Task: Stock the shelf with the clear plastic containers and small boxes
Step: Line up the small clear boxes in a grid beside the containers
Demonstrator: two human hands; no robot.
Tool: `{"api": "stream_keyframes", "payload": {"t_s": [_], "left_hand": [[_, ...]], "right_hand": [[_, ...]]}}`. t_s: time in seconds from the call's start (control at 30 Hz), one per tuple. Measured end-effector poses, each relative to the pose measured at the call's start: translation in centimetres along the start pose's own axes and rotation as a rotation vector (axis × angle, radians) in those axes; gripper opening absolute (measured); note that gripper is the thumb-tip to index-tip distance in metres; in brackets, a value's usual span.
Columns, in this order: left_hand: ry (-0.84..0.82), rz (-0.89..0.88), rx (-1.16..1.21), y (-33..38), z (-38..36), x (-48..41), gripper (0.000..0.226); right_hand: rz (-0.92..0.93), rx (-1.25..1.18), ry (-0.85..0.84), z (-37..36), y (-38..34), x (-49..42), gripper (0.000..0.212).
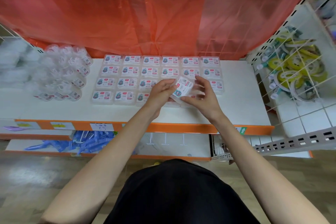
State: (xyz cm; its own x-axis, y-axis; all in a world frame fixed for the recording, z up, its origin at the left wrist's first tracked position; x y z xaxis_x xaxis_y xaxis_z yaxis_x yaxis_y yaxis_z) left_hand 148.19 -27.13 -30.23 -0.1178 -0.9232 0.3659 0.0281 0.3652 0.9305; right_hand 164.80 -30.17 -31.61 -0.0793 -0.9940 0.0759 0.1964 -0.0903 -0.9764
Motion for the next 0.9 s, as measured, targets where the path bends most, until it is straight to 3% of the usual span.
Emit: {"api": "stream_keyframes", "payload": {"t_s": [0.1, 0.27, 0.43, 0.53, 0.63, 0.7, 0.9], "left_hand": [[-0.087, 0.013, -0.075, 0.5, -0.2, -0.4, 0.025], [-0.209, 0.028, -0.158, 0.5, -1.0, -0.7, 0.029], [-0.204, 0.023, -0.192, 0.5, -1.8, -0.3, 0.025], [-0.076, -0.058, -0.194, 0.2, -1.9, -0.2, 0.027], [0.047, -0.349, -0.571, -0.1, -1.3, 0.1, 0.030], [0.041, -0.507, -0.862, -0.8, -1.5, 0.3, 0.035], [-0.087, -0.573, -1.166, -3.9, -3.5, 1.4, 0.049]], "right_hand": [[0.222, 0.226, -0.071, 0.9, -0.6, 0.0, 0.081], [0.303, 0.365, -0.149, 1.2, -1.1, -0.2, 0.064], [0.352, 0.362, -0.100, 1.6, -0.6, -0.2, 0.062], [0.351, 0.375, -0.033, 2.2, -0.1, -0.1, 0.061], [0.340, 0.392, 0.059, 3.4, 0.3, 0.0, 0.059], [0.331, 0.399, 0.105, 4.3, 0.7, 0.0, 0.057], [0.267, 0.488, 0.195, 6.4, 1.9, 0.4, 0.055]]}}
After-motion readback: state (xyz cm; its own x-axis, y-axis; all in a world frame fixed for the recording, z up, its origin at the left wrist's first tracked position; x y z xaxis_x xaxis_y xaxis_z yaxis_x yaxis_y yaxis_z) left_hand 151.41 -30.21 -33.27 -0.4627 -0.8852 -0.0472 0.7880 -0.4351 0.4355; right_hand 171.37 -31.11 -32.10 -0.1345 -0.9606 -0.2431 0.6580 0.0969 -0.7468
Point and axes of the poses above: each hand's wrist, its own x-axis away from the middle knuckle, its own z-axis out of the back of the hand, y = z × x, the point moved 4 cm from there along -x, towards the middle knuckle
